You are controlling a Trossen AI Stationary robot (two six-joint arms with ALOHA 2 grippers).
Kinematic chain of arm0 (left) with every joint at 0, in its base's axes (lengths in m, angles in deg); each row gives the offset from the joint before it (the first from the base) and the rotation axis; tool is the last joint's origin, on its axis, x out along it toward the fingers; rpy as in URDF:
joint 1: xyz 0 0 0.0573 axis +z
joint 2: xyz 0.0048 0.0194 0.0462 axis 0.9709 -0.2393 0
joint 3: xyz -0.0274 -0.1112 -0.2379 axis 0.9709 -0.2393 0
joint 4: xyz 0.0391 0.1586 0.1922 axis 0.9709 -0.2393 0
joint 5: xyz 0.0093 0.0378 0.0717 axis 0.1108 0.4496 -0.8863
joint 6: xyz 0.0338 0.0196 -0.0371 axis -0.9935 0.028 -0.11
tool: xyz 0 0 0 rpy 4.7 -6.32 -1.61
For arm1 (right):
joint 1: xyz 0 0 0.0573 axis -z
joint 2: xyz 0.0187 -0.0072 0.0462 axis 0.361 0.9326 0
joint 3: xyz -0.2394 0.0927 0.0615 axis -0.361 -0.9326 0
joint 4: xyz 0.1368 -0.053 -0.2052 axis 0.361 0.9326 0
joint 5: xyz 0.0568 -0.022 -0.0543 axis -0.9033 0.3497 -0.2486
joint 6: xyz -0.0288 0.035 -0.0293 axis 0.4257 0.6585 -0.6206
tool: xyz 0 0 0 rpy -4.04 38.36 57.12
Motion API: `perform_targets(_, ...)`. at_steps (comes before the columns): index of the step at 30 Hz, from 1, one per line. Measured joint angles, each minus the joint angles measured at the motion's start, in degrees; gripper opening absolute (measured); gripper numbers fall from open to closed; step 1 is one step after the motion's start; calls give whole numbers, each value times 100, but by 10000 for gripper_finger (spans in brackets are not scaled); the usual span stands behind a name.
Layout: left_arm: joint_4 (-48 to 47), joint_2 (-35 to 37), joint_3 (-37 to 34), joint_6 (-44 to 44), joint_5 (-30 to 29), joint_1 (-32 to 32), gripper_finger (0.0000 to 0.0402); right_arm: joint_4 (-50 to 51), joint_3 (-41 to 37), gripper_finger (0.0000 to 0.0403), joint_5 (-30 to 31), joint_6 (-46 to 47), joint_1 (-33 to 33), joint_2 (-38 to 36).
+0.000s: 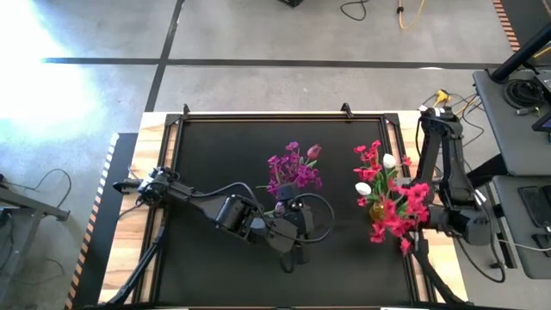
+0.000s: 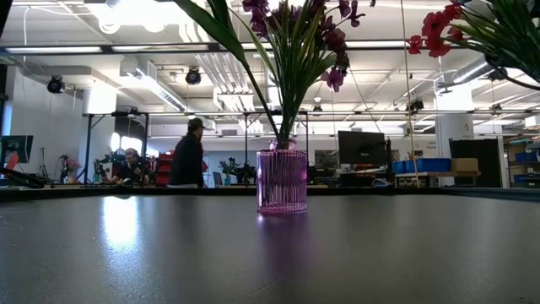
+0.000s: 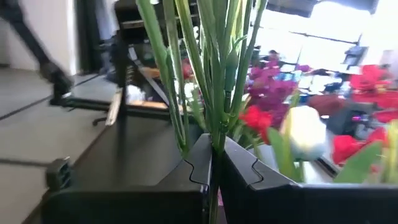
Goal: Sort flowers into vase by color
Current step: Put the red flowers into the yellow vase
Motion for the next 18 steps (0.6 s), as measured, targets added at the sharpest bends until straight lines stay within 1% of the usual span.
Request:
perform_targets(2,-6,0,0,0,68,-1,157,-3,3,9,231,99,4,164)
perform_targets(4,-19,0,0,0,89,-1,157,-26,3,9,260,114,106,352)
perform_targets(8,-22,0,0,-71,91,0,157,-26,3,9,184,495,757,713)
perform_targets(12,-24,0,0,-103,91,-1,157,-12,3,9,-294,541,1510,889)
perform_targets(15,-45,0,-1,-102,91,-1,157,33,3,9,-488,314,1930,802)
perform_targets(18,-96,0,0,-84,95,-1,157,44,5,9,-732,21,2171,569)
